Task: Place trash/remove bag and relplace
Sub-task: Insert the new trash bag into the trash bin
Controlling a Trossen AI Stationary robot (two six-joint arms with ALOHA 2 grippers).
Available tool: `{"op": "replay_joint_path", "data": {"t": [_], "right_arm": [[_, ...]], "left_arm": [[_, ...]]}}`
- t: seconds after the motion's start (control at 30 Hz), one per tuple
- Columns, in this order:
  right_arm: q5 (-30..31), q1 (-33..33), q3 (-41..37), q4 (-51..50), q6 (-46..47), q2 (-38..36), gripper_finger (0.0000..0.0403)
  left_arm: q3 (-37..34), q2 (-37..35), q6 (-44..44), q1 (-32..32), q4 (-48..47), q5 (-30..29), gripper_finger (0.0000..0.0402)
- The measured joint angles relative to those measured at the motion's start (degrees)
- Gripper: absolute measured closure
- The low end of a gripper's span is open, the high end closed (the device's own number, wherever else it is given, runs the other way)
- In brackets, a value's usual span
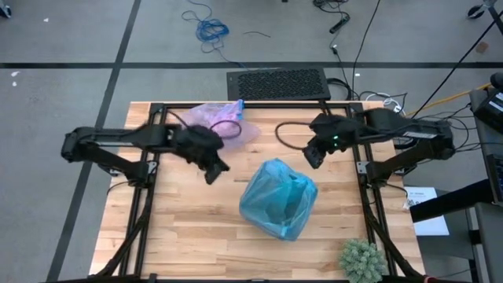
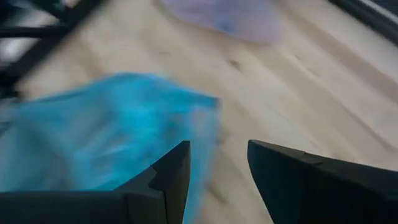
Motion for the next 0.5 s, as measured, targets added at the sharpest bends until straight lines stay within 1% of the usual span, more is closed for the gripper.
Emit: {"op": "replay_joint_path", "data": {"t": [0.07,0.17,0.2,0.27,0.33,0.4,0.5], "right_arm": [[-2.47,1.17,3.34,0.09,-0.03,0.06,0.0250],[-4.02,3.77,7.21,0.14,0.25,0.57,0.0251],[-4.08,4.89,8.00,0.10,0.62,0.76,0.0252],[-4.15,7.35,8.86,0.15,1.99,0.97,0.0259],[-4.31,10.06,8.89,-0.03,4.77,0.96,0.0269],[-4.40,12.88,8.89,-0.18,8.17,1.33,0.0281],[-4.23,17.19,8.89,-0.11,13.17,2.88,0.0298]], "left_arm": [[0.02,-1.58,0.26,1.32,8.13,5.60,0.0395],[0.03,-2.32,0.38,2.84,21.26,14.59,0.0399],[0.07,-2.29,0.87,3.19,25.18,16.90,0.0399],[0.13,-1.20,1.96,4.09,30.56,19.75,0.0399],[0.28,0.54,1.95,5.49,33.15,21.36,0.0399],[1.67,4.03,1.59,6.67,33.27,23.95,0.0399],[4.87,10.13,2.11,6.86,33.17,29.49,0.0399]]}}
